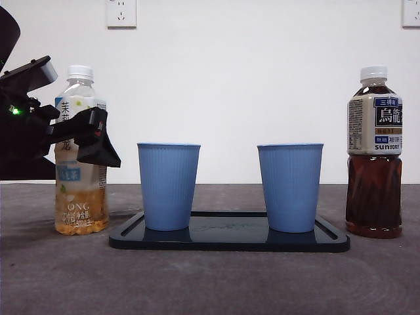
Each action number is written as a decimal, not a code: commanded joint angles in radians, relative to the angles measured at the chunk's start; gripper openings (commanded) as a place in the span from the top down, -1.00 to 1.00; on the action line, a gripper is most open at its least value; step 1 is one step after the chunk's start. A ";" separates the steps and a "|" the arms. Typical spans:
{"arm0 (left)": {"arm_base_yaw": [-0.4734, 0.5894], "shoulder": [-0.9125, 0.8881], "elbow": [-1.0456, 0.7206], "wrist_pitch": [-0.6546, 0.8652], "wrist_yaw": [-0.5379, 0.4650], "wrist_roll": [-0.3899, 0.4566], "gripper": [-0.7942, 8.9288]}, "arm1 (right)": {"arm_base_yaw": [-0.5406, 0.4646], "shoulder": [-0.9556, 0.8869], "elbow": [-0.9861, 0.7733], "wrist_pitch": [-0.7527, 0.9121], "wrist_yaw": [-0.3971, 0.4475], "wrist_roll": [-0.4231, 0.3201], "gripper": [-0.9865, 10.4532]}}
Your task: Pour the drink into the cup
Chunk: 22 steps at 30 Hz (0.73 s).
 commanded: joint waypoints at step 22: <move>-0.006 -0.165 0.023 -0.145 -0.004 0.042 0.35 | 0.005 0.002 0.015 0.002 0.001 -0.032 -0.04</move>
